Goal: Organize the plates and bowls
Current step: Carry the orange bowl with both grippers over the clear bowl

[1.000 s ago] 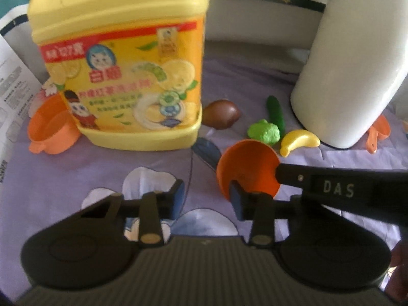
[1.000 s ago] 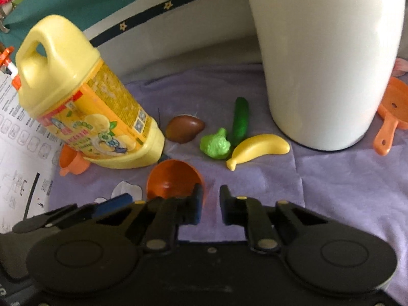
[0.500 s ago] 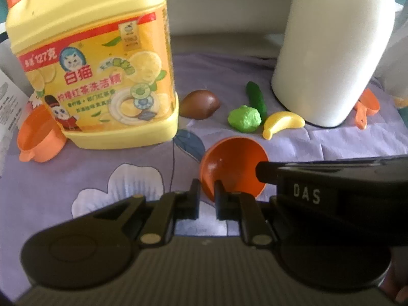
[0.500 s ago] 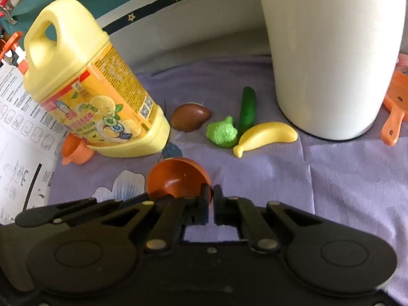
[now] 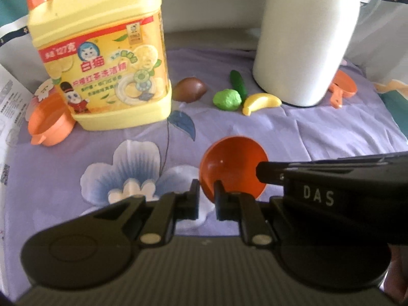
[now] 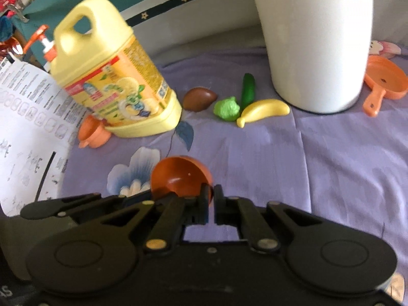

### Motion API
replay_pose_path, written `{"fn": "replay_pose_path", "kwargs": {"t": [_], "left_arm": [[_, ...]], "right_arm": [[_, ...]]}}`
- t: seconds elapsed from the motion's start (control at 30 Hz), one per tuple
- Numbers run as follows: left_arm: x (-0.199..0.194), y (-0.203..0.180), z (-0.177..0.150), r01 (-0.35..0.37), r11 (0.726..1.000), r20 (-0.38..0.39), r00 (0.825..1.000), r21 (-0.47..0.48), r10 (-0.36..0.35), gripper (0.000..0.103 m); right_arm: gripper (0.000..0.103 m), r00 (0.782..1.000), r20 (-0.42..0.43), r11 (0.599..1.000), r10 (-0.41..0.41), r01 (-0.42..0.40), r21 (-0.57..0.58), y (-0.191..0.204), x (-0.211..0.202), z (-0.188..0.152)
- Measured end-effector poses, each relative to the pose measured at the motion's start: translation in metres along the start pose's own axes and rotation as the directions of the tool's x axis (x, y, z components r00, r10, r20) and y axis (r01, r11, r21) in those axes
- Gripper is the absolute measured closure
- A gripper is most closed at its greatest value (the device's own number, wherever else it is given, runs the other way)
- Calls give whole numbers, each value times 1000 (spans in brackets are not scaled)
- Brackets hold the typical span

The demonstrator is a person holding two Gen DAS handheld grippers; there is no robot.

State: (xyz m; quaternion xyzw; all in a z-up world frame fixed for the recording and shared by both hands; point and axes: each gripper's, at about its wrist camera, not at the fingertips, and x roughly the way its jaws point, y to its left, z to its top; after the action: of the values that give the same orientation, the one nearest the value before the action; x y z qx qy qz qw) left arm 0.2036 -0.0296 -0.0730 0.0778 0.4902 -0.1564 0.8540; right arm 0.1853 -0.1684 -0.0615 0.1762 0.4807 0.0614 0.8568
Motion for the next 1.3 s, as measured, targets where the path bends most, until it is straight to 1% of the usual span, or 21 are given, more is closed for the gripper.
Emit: {"fn": "replay_pose_path", "kwargs": {"t": [0.27, 0.7, 1.03, 1.2, 1.3], "left_arm": [[-48, -12, -30, 27, 1000, 2, 1000, 13, -27, 92], [-118, -38, -95, 104, 994, -18, 994, 43, -104, 92], [-144, -64, -140, 151, 983, -78, 987, 104, -144, 90], [-144, -76, -152, 163, 979, -109, 983, 124, -150, 90], [-142, -81, -155, 165, 977, -125, 981, 133, -149, 90]], "right_arm": [[99, 1000, 11, 1000, 20, -20, 10, 5, -51, -35], [99, 1000, 0, 998, 16, -16, 54, 2, -133, -114], [98, 1000, -22, 997, 11, -9, 72, -10, -172, -168], [98, 999, -37, 996, 10, -7, 90, -20, -181, -186], [98, 999, -45, 995, 12, -7, 102, -25, -180, -190]]}}
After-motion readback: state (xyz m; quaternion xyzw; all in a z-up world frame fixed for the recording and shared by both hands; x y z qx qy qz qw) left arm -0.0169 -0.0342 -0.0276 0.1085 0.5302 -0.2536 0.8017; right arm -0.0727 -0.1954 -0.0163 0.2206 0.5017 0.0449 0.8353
